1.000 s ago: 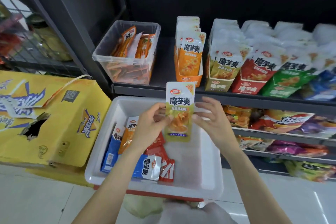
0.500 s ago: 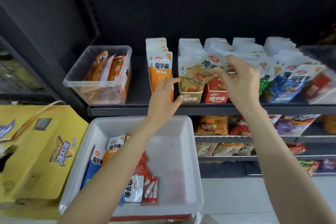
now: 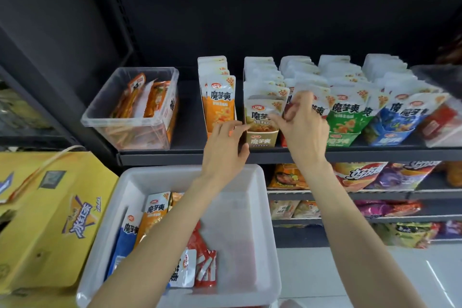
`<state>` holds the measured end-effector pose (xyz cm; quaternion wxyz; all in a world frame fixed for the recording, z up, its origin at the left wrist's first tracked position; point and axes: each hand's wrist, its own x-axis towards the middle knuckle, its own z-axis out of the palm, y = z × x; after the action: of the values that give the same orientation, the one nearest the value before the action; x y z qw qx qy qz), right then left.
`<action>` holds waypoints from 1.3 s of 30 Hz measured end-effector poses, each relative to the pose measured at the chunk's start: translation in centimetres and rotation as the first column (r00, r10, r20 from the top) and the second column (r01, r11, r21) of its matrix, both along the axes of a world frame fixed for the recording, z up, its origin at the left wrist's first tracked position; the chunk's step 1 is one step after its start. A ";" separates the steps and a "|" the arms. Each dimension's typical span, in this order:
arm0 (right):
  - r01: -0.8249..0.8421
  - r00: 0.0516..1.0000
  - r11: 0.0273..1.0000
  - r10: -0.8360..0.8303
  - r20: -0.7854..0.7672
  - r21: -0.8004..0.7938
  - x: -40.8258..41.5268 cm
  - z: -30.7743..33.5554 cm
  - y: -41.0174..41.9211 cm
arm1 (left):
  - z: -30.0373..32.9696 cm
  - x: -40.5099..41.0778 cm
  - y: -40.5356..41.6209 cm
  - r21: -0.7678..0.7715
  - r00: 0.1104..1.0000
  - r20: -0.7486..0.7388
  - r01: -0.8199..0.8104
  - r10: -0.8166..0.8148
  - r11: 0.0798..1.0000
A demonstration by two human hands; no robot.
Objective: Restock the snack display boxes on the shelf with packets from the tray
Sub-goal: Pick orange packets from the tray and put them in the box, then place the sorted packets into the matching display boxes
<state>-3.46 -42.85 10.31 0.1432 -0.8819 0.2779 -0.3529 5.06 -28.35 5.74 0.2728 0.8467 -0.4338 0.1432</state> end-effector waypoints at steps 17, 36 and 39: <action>-0.647 0.503 0.628 0.777 -0.378 0.432 1.0 -14.3 15.9 | -10.2 -2.0 21.0 0.404 0.856 -0.294 -0.292 0.425 0.867; -0.616 0.722 0.666 0.691 -0.036 0.421 1.5 -13.5 16.7 | -6.7 -1.8 22.3 -0.124 0.602 -0.738 -0.565 0.305 0.816; -0.772 0.605 0.615 0.788 -0.115 0.159 0.8 -12.2 16.5 | -4.6 -1.9 20.8 -0.220 0.393 -0.915 -0.677 0.092 0.702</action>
<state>-2.61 -26.31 -1.91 0.2988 -0.9340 -0.1072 -0.1638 3.12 -7.55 1.16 0.6426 0.7568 0.0472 -0.1096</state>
